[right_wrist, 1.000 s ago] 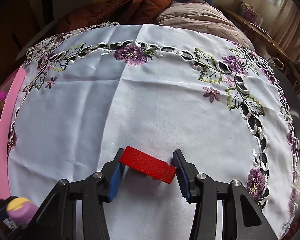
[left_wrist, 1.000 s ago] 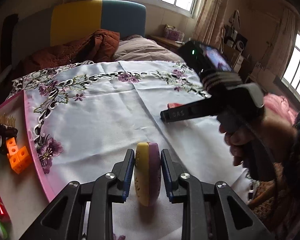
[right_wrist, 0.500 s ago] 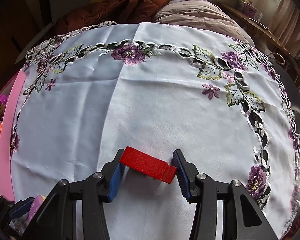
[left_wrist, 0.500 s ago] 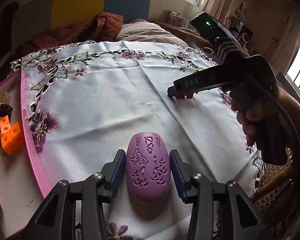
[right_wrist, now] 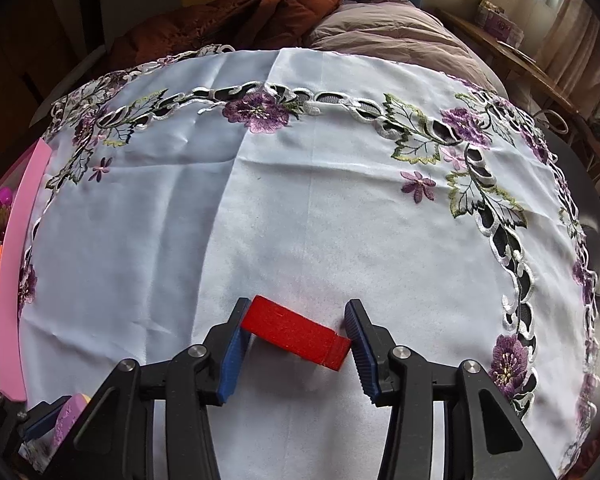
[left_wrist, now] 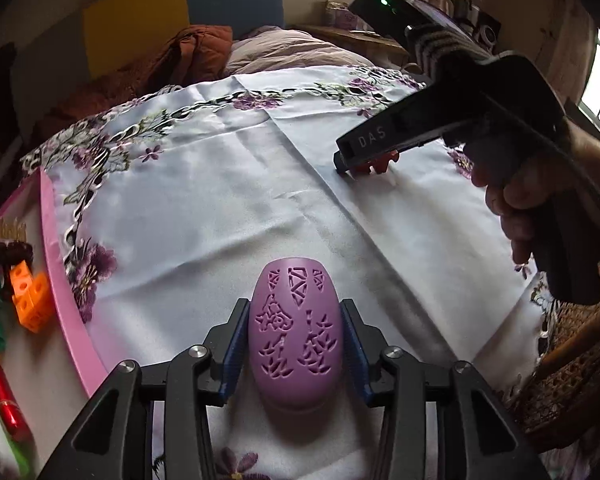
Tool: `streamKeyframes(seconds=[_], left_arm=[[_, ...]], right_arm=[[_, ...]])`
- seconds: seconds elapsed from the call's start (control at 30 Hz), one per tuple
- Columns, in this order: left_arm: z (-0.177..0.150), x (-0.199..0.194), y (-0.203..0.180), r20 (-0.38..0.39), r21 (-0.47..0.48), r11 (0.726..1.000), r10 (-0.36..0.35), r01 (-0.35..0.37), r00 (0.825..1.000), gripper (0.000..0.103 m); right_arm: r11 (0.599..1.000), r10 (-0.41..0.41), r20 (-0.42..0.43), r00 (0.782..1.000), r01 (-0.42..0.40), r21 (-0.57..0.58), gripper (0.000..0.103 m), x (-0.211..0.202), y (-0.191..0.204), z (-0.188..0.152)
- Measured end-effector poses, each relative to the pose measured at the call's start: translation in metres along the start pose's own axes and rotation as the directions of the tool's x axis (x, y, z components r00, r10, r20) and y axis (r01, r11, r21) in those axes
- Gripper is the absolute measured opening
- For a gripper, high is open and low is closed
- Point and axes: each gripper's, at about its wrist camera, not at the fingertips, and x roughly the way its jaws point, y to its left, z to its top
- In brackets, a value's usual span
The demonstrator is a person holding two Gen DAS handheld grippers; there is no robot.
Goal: Organize rigid objects
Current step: 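Carry the purple oval into the tray with the left tool while the right tool holds the red block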
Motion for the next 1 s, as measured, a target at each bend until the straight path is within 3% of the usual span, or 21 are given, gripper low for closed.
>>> streamKeyframes(seconds=[0.5, 1.0], left_arm=[[0.008, -0.083, 0.037, 0.173, -0.159, 0.986, 0.073, -0.046, 0.982, 0.044], [-0.013, -0.102, 0.094, 0.166, -0.307, 0.947, 0.148, -0.092, 0.975, 0.044]], right_arm=[[0.999, -0.009, 0.007, 1.000, 0.010, -0.037, 0.048, 0.001, 0.006, -0.001], [0.998, -0.024, 0.014, 1.000, 0.025, -0.060, 0.048, 0.000, 0.008, -0.002]])
